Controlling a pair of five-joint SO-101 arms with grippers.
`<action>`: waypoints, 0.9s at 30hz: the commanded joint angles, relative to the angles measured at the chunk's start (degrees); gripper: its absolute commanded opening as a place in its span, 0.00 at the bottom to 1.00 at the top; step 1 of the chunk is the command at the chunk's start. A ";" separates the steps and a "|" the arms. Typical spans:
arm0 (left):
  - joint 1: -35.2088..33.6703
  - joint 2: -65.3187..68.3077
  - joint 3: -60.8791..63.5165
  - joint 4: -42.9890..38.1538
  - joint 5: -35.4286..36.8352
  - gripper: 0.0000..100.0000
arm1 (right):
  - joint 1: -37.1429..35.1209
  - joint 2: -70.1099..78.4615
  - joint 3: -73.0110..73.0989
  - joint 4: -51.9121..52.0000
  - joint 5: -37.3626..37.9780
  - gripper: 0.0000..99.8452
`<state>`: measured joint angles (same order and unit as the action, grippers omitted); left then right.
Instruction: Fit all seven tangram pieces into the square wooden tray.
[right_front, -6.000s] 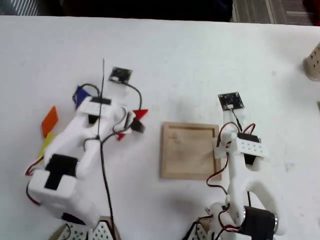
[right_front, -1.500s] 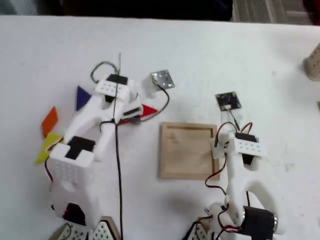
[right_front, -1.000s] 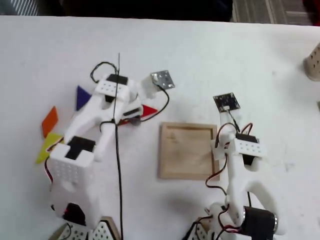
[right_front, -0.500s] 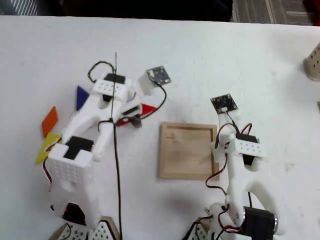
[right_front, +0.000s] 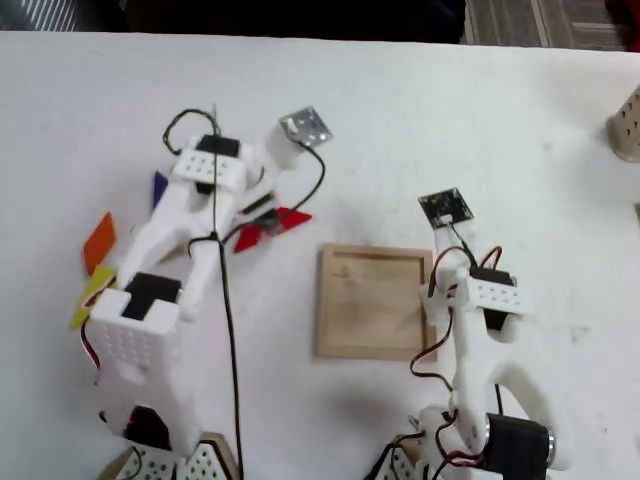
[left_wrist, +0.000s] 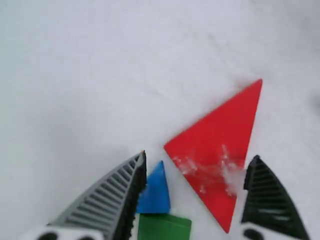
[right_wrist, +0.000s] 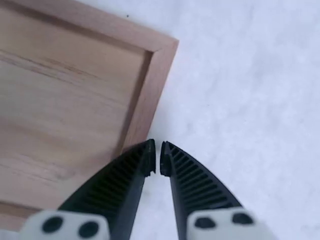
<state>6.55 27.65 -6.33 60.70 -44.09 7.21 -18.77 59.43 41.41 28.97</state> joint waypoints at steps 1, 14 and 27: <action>-0.75 0.04 -8.09 3.52 0.97 0.37 | -1.27 -0.92 0.09 0.92 0.70 0.03; -1.63 23.43 -35.25 20.92 -4.66 0.41 | -1.19 -0.92 0.09 0.92 0.70 0.03; -0.04 28.44 -35.34 20.75 -4.75 0.22 | -1.01 -0.92 0.00 0.92 0.70 0.03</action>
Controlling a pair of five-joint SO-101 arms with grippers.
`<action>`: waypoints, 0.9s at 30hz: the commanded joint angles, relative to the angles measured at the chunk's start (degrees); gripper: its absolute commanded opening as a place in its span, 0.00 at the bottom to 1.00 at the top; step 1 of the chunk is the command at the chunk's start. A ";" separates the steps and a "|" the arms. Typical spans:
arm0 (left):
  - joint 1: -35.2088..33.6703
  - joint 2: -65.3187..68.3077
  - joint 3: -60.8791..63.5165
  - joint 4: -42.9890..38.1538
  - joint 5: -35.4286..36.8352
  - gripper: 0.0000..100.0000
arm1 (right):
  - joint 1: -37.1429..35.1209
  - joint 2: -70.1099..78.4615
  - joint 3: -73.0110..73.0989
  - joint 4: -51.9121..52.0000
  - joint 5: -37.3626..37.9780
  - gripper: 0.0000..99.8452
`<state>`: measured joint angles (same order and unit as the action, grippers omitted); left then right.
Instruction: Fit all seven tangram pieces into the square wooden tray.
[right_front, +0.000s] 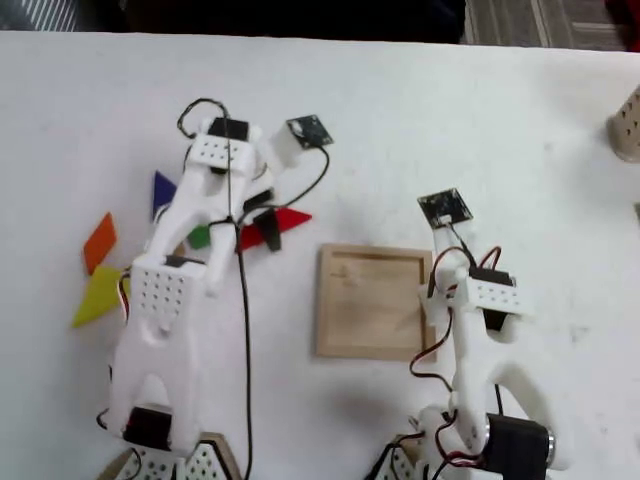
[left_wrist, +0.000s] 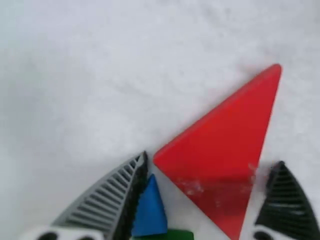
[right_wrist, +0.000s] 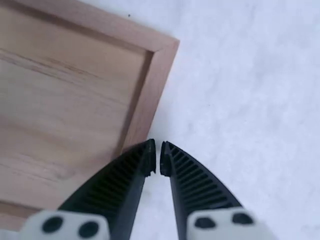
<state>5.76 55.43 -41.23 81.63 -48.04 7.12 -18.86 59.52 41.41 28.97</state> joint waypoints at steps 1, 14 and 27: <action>1.01 0.66 -0.44 -0.35 -0.79 0.17 | -0.92 -0.84 -0.09 0.92 0.70 0.03; 1.54 0.57 -1.67 -0.26 7.74 0.15 | -0.92 -0.84 -0.18 0.57 0.70 0.03; 1.19 0.66 -12.13 2.90 22.24 0.15 | -0.92 -0.84 -0.26 0.40 0.44 0.03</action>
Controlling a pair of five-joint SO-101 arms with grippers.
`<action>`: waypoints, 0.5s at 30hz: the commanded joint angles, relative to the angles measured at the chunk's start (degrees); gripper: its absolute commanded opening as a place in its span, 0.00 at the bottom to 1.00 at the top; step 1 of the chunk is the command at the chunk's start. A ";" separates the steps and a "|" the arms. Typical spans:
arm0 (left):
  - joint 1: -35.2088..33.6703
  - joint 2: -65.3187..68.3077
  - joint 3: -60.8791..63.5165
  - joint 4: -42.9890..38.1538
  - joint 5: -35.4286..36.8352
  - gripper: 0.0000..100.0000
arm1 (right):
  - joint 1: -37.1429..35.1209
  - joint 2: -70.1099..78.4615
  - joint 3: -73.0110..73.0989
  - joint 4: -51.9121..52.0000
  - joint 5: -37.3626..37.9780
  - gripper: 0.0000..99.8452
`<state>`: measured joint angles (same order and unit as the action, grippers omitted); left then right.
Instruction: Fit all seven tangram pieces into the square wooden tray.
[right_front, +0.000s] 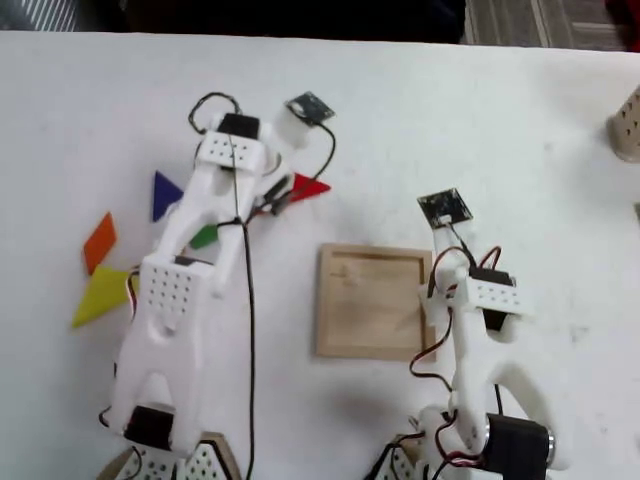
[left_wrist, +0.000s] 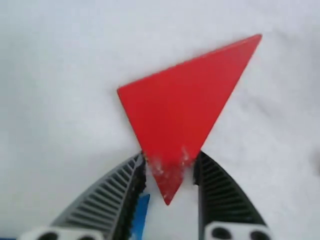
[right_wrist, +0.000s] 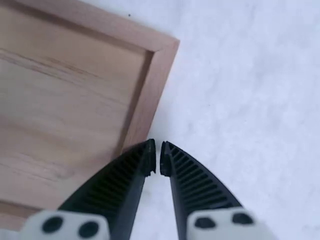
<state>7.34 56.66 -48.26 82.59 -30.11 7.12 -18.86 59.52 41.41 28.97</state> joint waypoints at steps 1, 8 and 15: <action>-0.40 -0.57 -6.24 3.08 5.01 0.15 | -0.92 -0.84 -0.26 0.40 0.35 0.03; -0.40 -0.57 -17.93 14.86 5.54 0.15 | -0.84 -0.84 -0.26 0.40 0.18 0.03; 0.22 -0.04 -30.07 18.11 10.64 0.15 | -1.19 -0.84 -0.26 0.40 0.18 0.03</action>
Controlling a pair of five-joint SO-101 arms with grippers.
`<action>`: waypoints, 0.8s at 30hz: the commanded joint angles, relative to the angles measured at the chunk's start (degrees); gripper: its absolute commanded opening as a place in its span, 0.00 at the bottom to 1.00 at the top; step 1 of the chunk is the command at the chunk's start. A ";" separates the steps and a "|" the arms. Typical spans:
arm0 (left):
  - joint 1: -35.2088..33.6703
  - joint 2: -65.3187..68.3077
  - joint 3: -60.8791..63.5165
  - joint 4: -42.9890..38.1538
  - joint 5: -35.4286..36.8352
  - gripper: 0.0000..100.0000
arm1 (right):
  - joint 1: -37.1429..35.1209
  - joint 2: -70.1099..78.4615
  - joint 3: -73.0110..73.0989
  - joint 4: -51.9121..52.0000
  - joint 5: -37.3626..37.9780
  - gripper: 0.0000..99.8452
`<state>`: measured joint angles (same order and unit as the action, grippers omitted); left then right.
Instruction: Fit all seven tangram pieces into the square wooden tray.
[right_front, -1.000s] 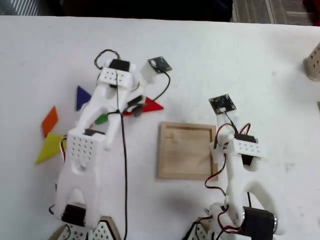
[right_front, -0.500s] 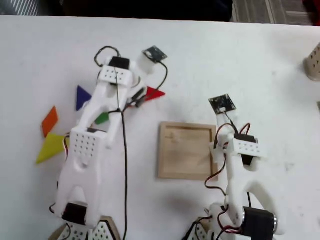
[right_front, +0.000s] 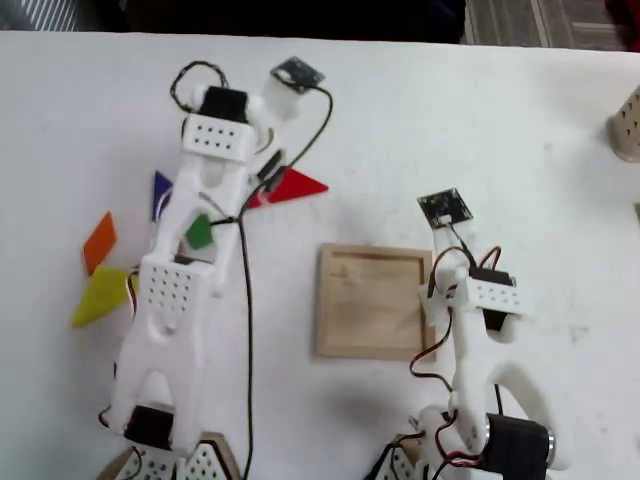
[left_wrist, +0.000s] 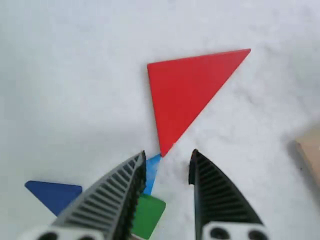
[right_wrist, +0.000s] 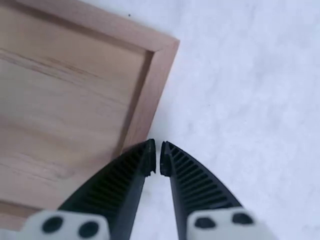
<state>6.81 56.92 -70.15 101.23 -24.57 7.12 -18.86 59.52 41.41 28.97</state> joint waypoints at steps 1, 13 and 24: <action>1.19 -0.13 -10.02 -1.85 7.21 0.15 | -1.19 -0.84 -0.26 0.40 0.18 0.03; 2.07 13.67 -11.78 -24.97 10.73 0.15 | -0.92 -0.84 -0.26 0.48 0.18 0.03; 1.80 15.16 -11.08 -20.75 6.86 0.09 | -1.19 -0.84 -0.26 0.48 0.62 0.03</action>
<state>9.10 73.01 -78.77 78.55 -18.33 7.12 -18.86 59.52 41.41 28.97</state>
